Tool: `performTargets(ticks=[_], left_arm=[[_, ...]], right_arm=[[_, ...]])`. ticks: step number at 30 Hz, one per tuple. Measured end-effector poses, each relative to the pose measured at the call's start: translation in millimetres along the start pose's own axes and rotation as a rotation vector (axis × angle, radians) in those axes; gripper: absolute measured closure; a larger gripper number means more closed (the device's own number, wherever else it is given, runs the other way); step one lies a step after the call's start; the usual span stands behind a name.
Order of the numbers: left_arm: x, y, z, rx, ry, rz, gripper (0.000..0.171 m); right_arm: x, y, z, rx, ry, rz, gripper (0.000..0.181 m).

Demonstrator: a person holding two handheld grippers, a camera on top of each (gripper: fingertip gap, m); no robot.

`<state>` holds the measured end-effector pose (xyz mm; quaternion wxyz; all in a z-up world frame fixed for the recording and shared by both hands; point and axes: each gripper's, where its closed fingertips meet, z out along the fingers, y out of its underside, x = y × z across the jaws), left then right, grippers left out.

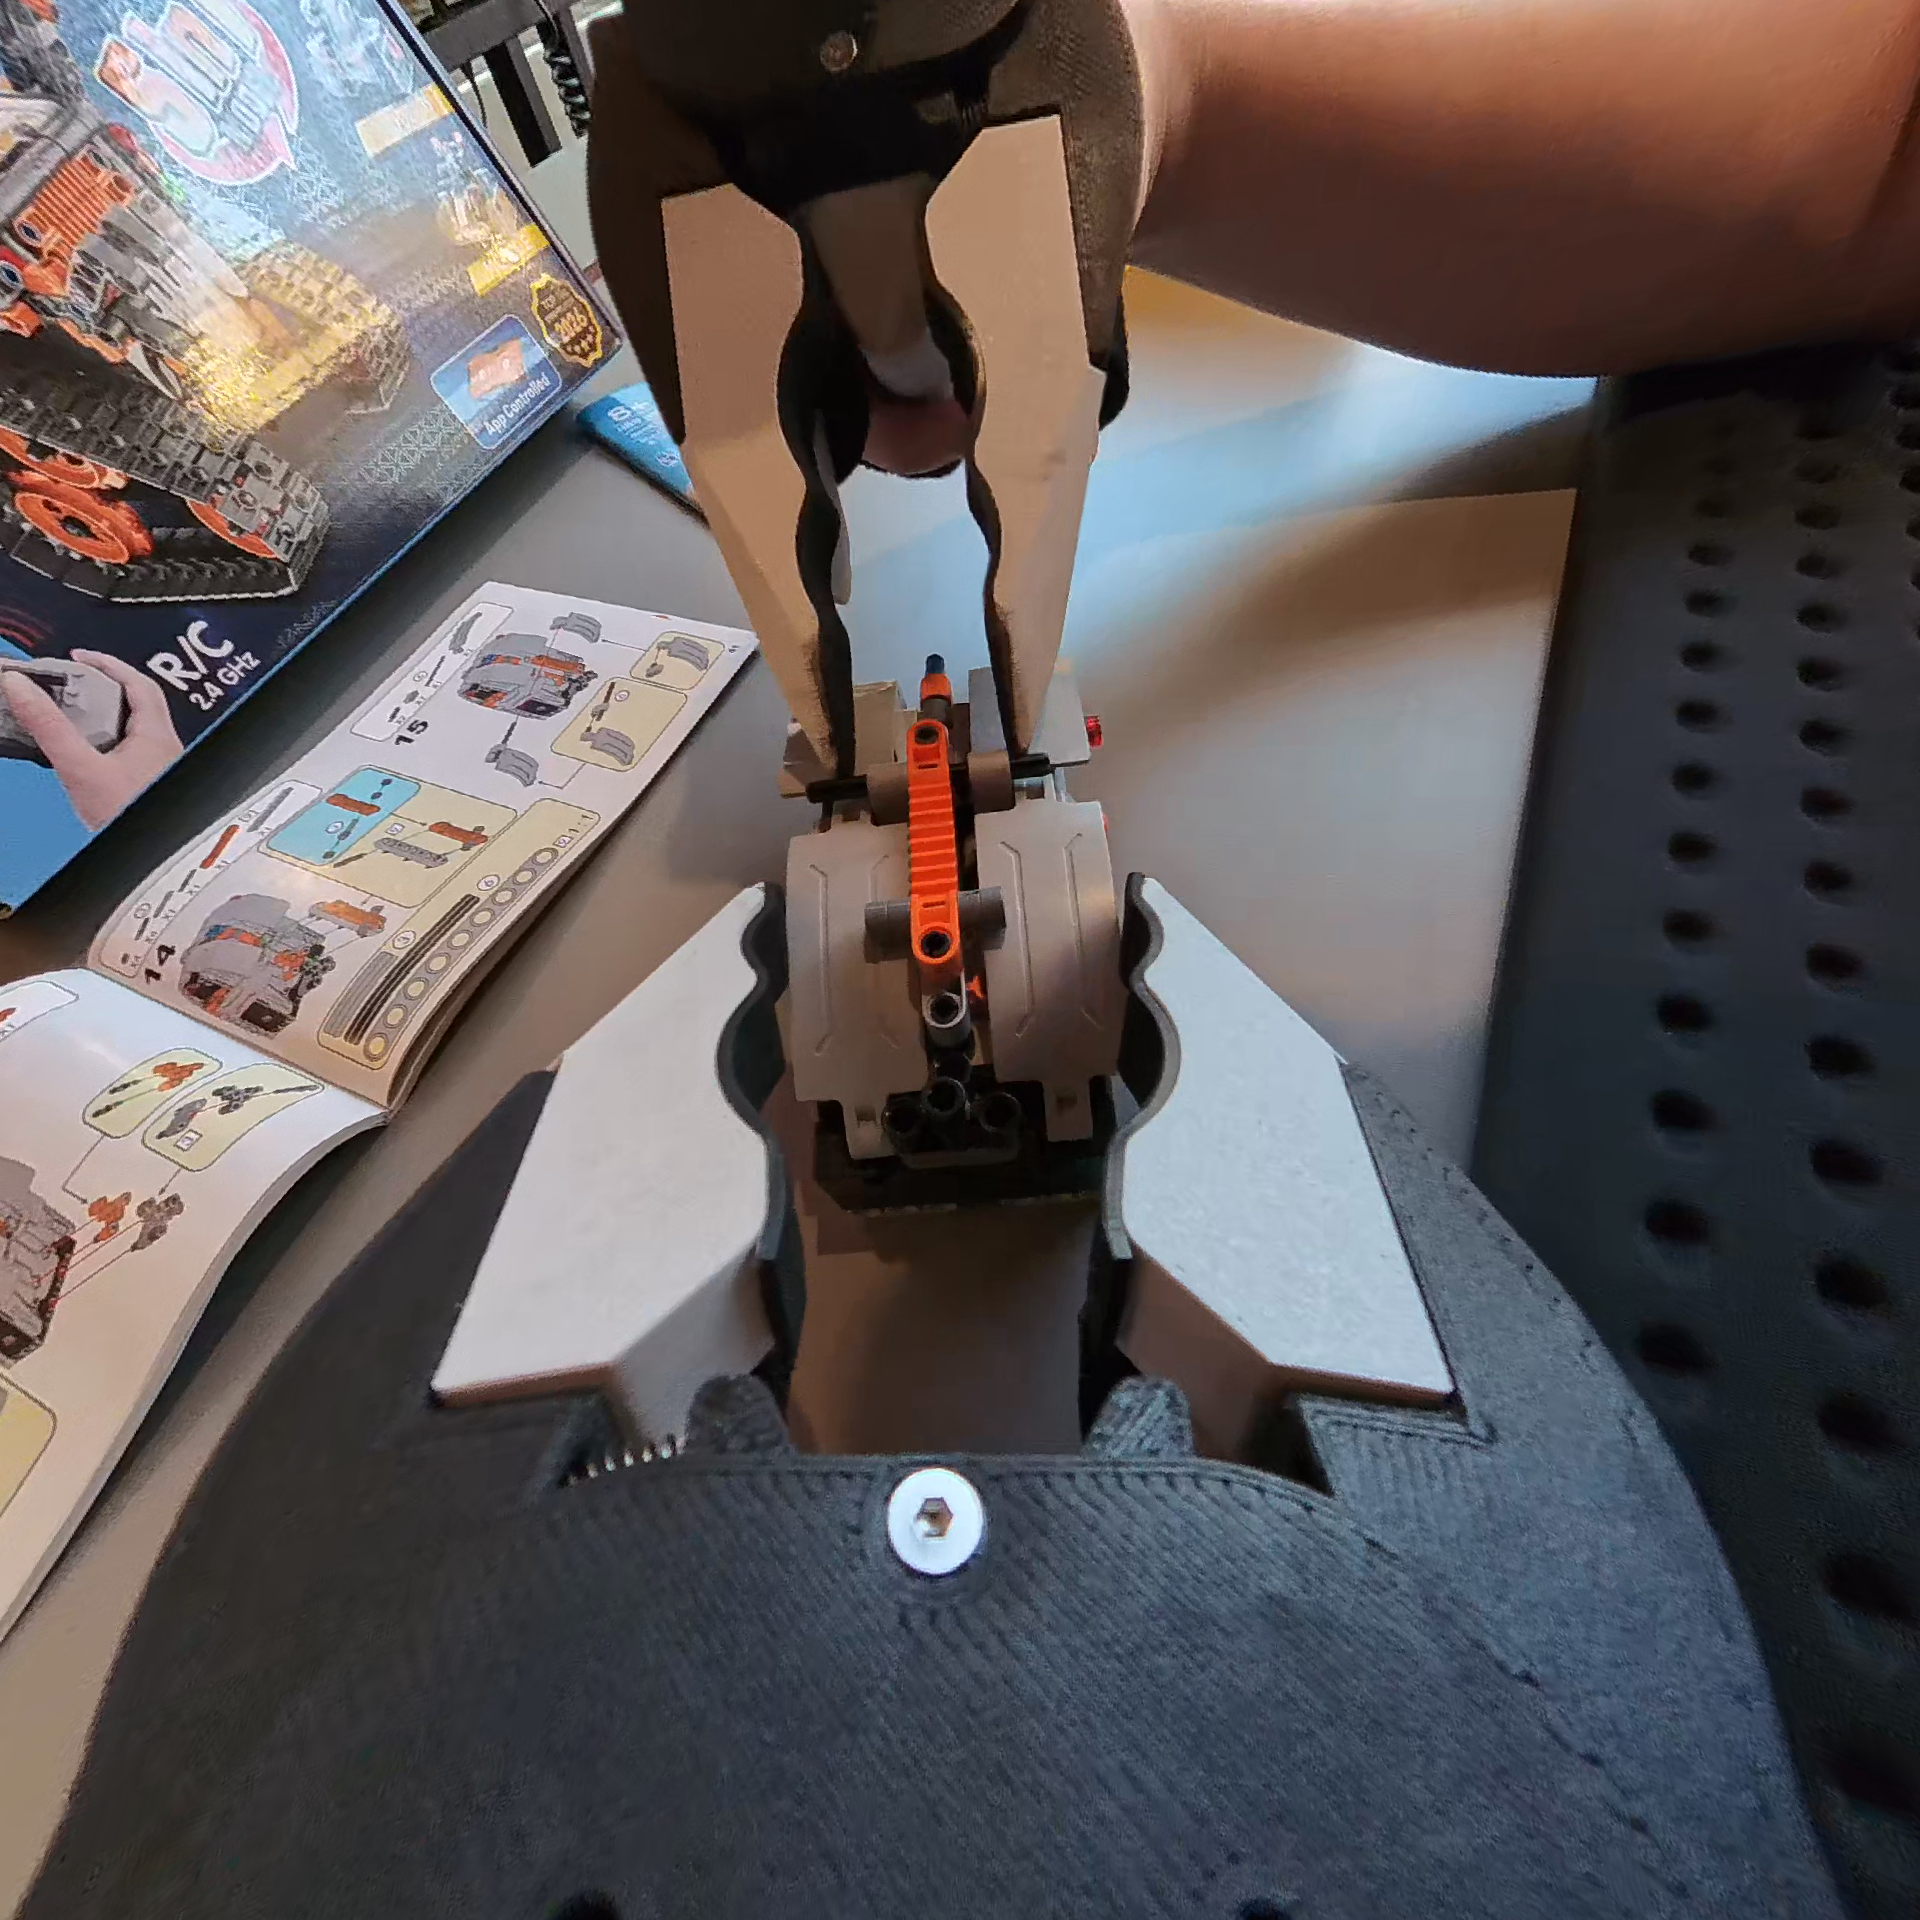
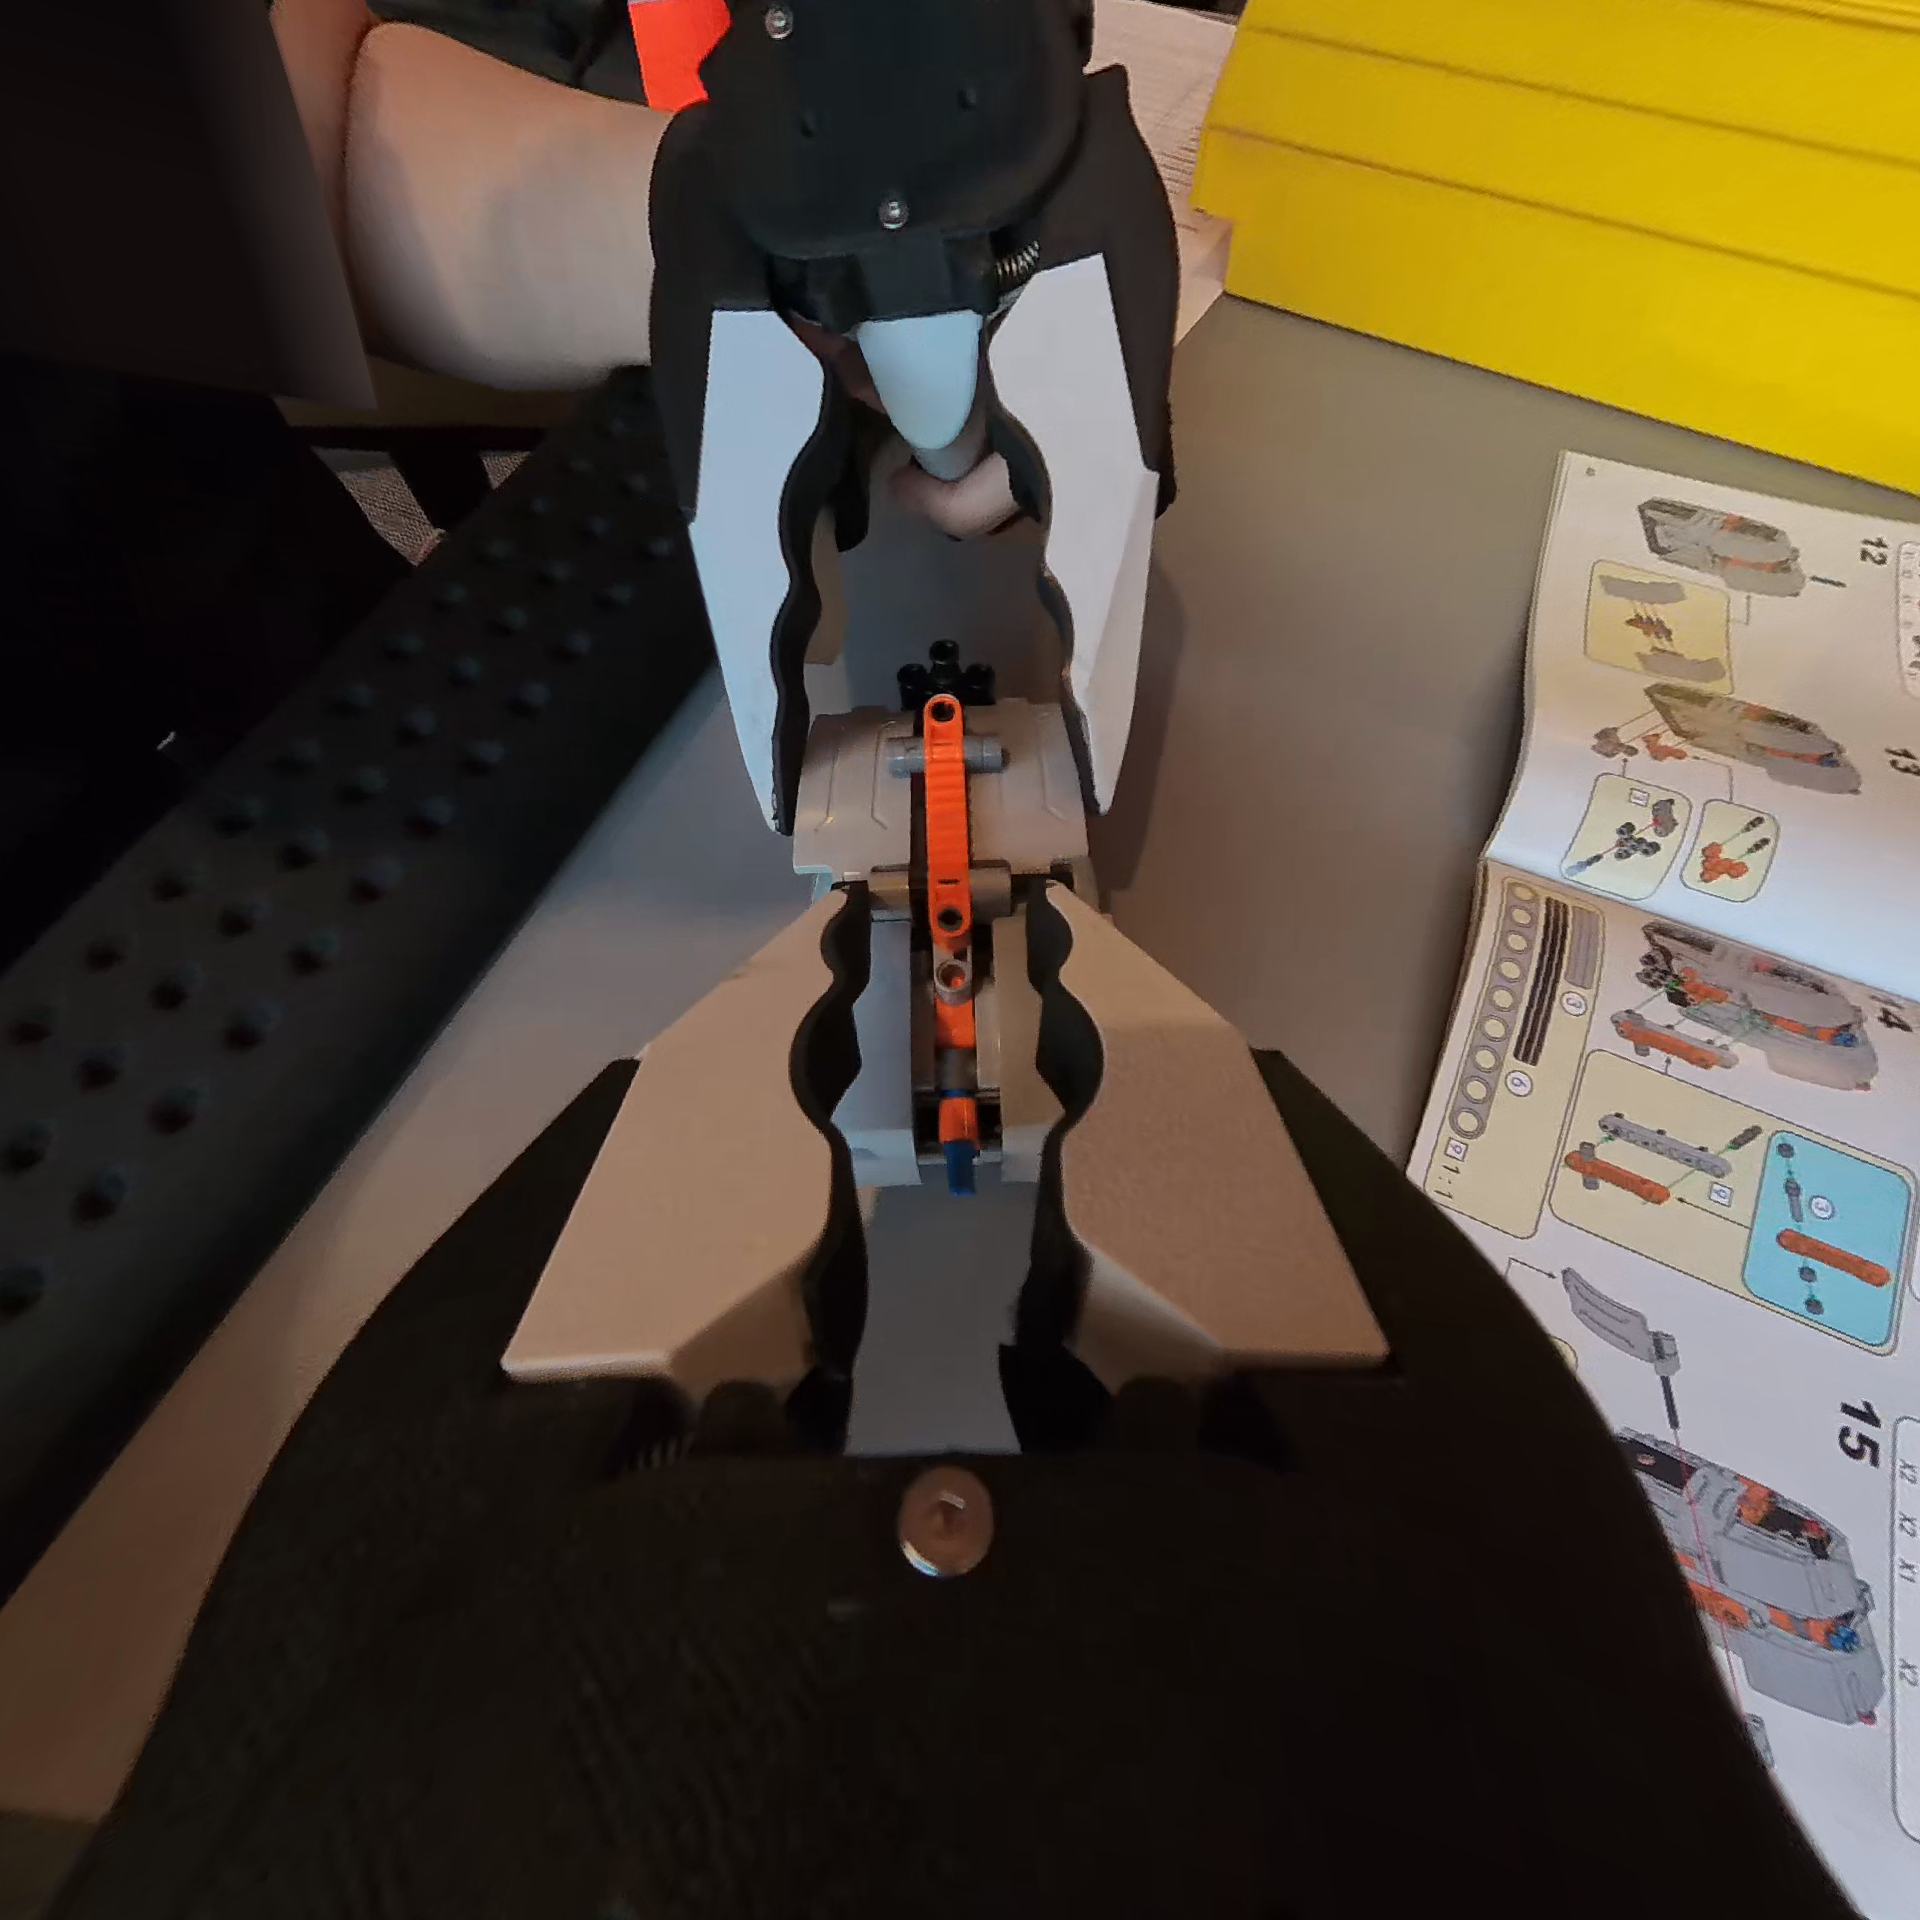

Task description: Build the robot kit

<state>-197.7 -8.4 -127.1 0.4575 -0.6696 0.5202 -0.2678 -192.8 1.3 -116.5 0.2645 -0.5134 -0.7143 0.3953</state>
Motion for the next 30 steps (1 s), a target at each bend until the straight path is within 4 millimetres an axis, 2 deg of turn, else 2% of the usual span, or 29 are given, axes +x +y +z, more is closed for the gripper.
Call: performTargets(ticks=[22,30], left_arm=[[-0.5,-0.4,1.6,0.011,-0.052,0.000,0.112],[-0.9,-0.9,1.7,0.020,-0.073,-0.007,0.112]], right_arm=[[-3.4,0.7,2.3,-0.036,0.038,-0.054,0.162],[-2.5,0.7,2.4,-0.008,0.029,-0.003,0.161]])
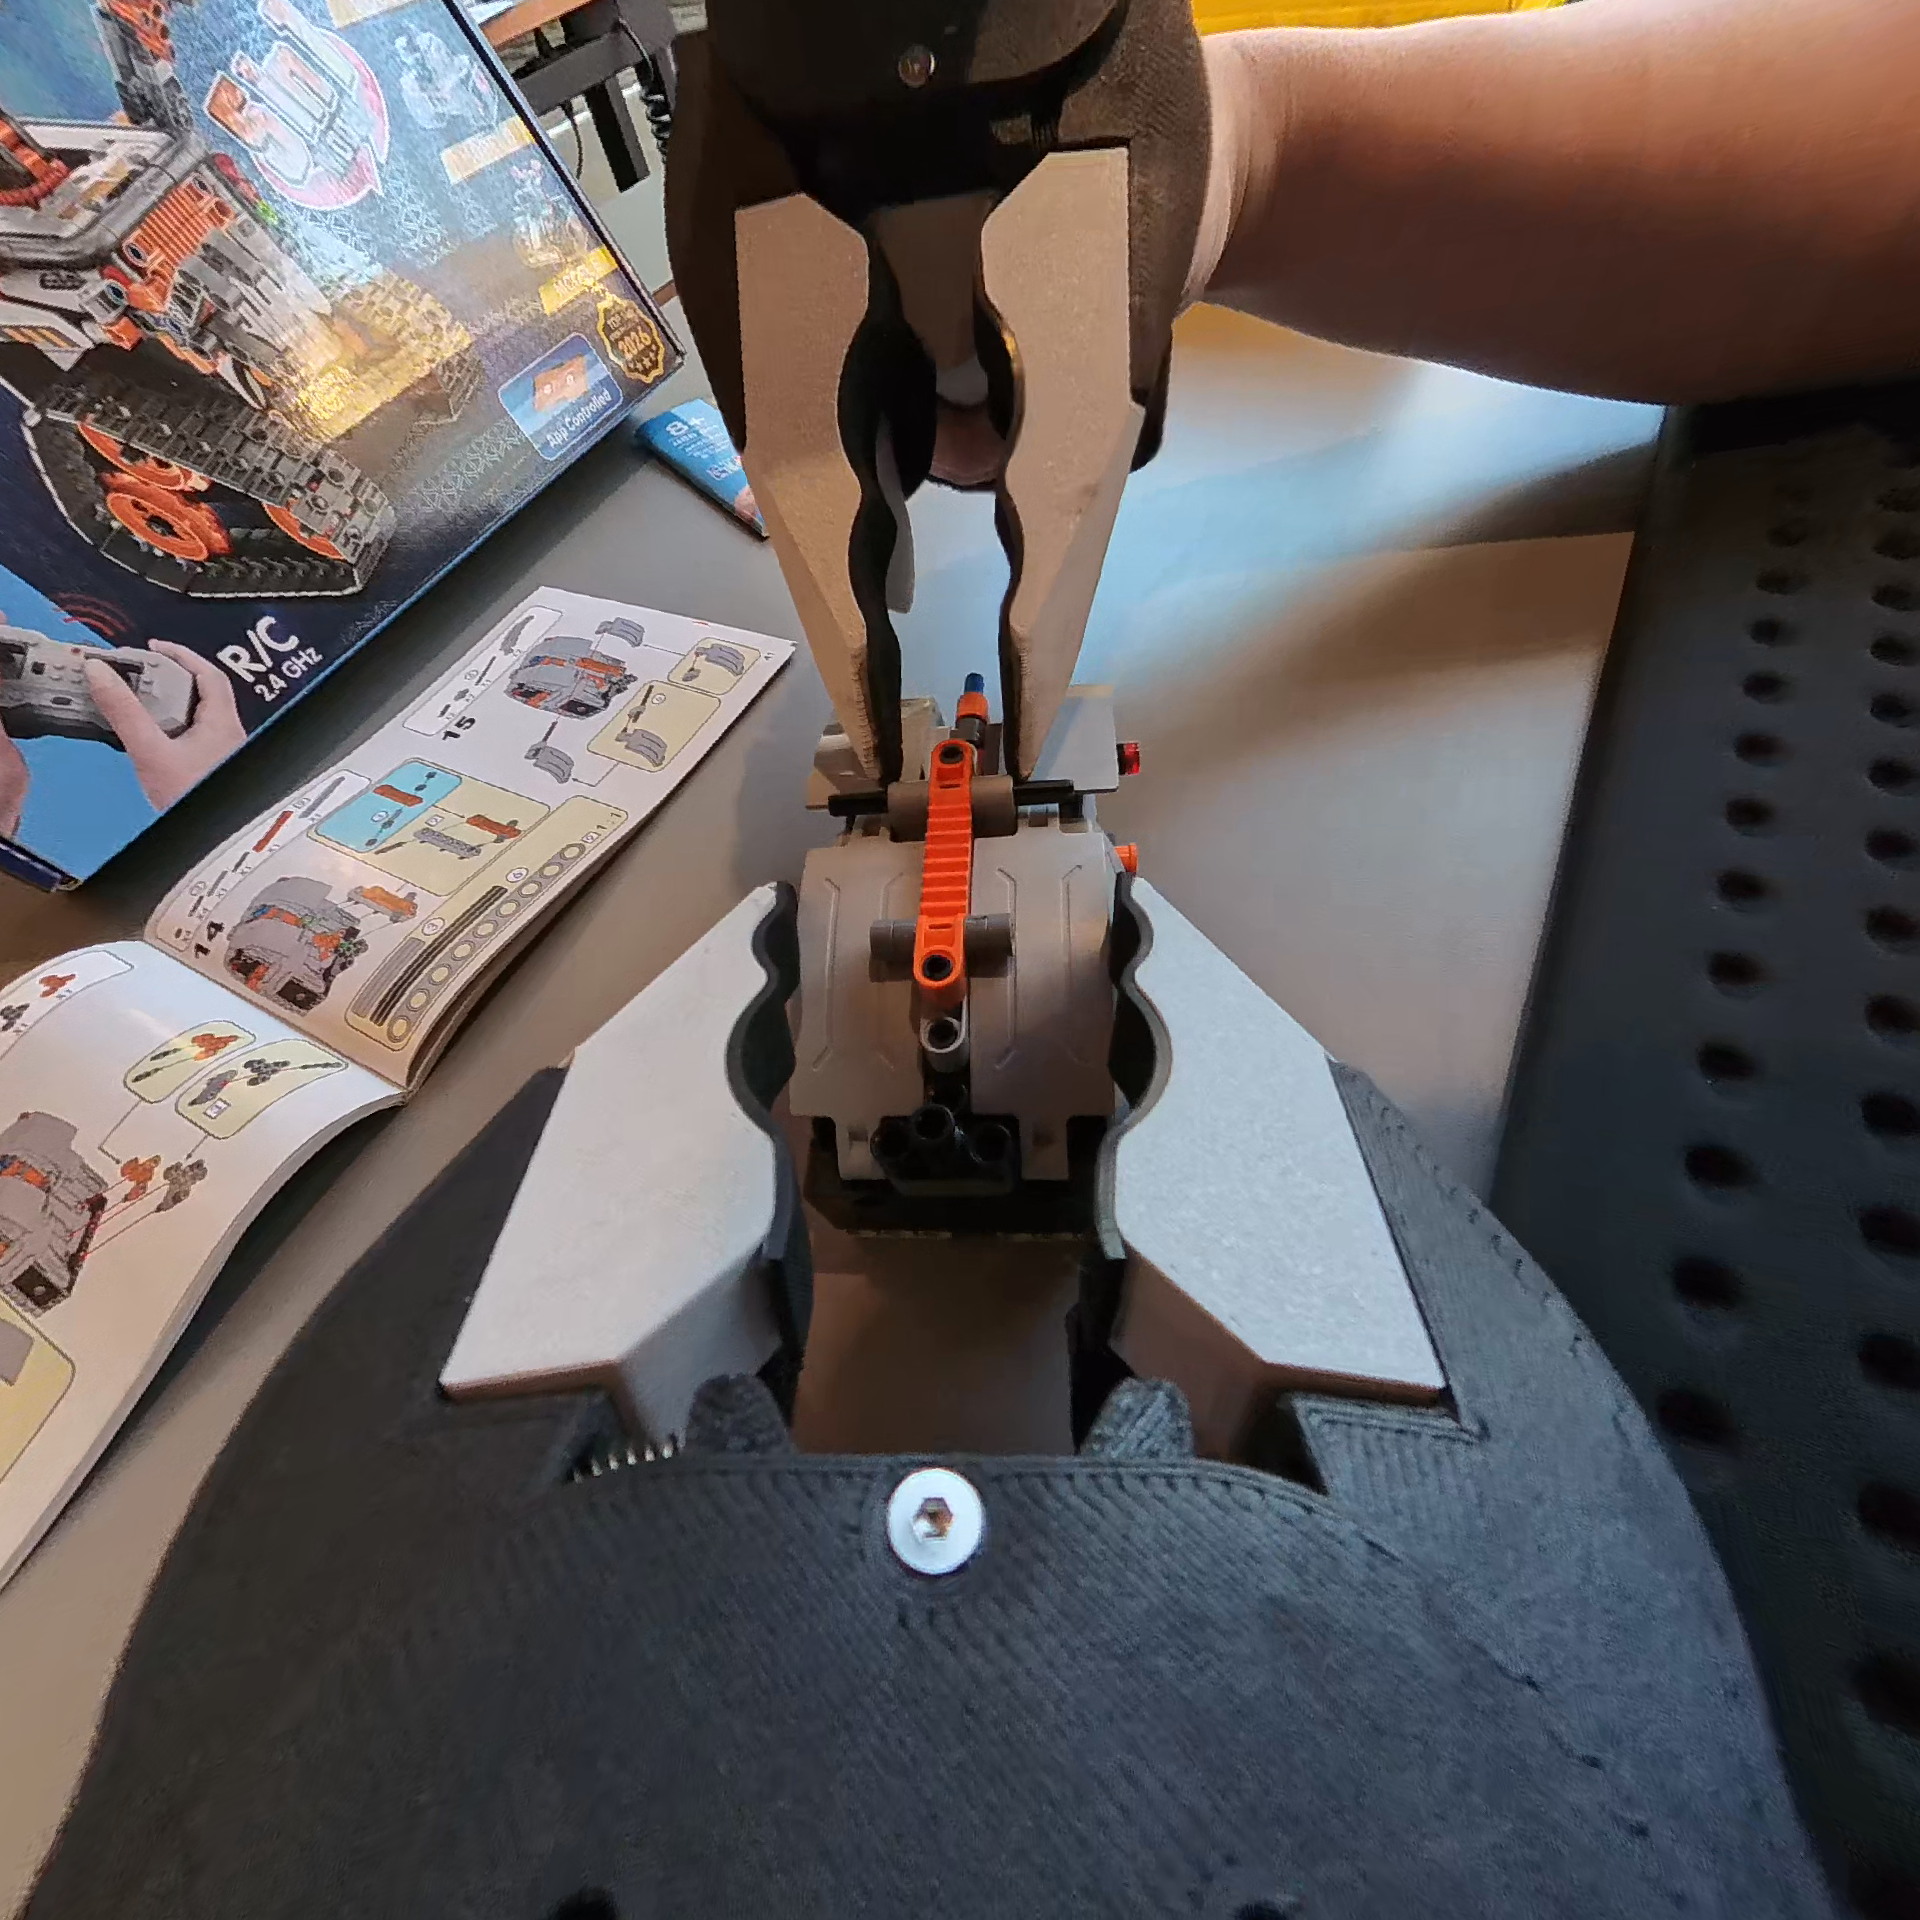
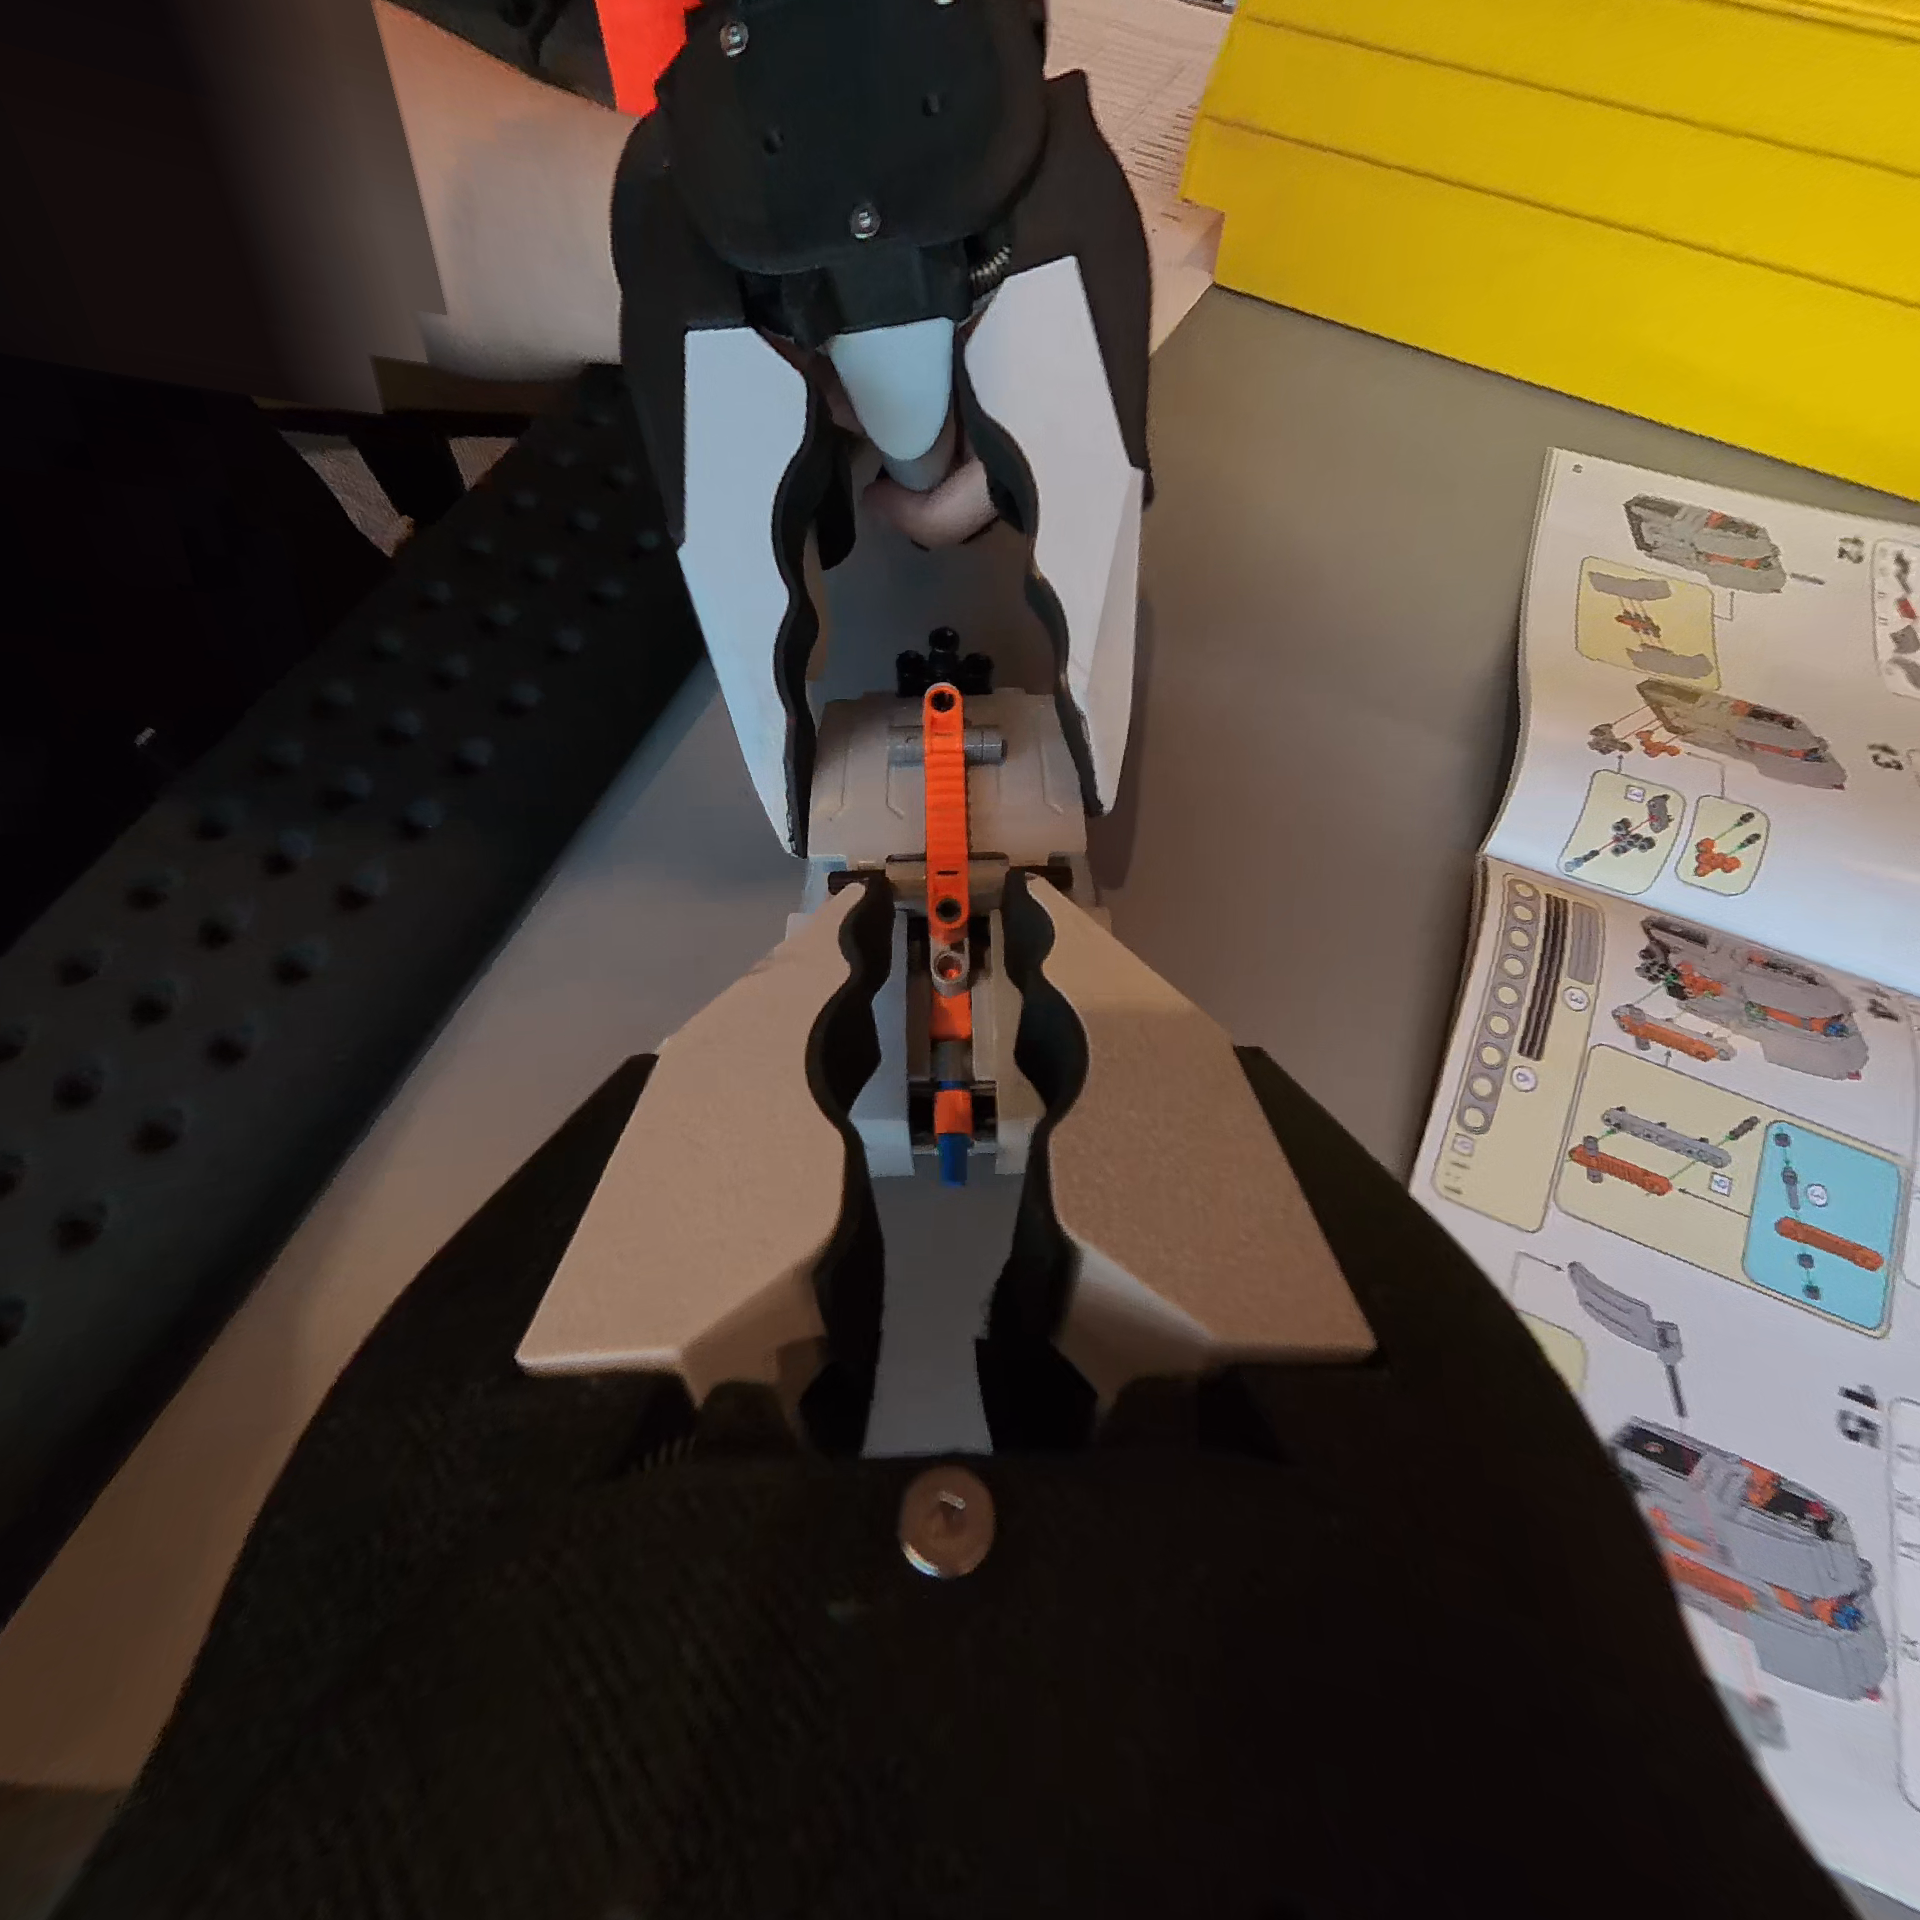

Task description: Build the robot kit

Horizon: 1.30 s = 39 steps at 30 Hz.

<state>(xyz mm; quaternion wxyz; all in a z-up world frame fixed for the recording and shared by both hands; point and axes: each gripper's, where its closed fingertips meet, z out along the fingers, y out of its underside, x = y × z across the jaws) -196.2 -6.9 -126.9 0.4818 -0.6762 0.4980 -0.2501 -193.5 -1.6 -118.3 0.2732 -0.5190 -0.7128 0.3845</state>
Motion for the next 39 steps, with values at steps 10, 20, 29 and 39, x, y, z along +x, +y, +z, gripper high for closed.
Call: performTargets(ticks=[10,20,29,39], left_arm=[[-2.0,16.0,-18.5,-0.038,0.015,-0.035,0.105],[0.7,27.2,-7.2,-0.111,0.011,-0.028,0.104],[1.3,27.3,-7.0,-0.113,0.013,-0.034,0.107],[23.8,34.1,-14.1,-0.156,0.047,-0.037,0.106]], right_arm=[[-2.1,4.4,-10.3,0.091,0.055,0.067,0.127],[-2.6,0.0,5.1,0.086,0.049,0.017,0.109],[-3.7,1.4,12.0,0.083,0.060,-0.013,0.123],[11.9,20.7,-11.2,0.007,0.233,0.022,0.118]])
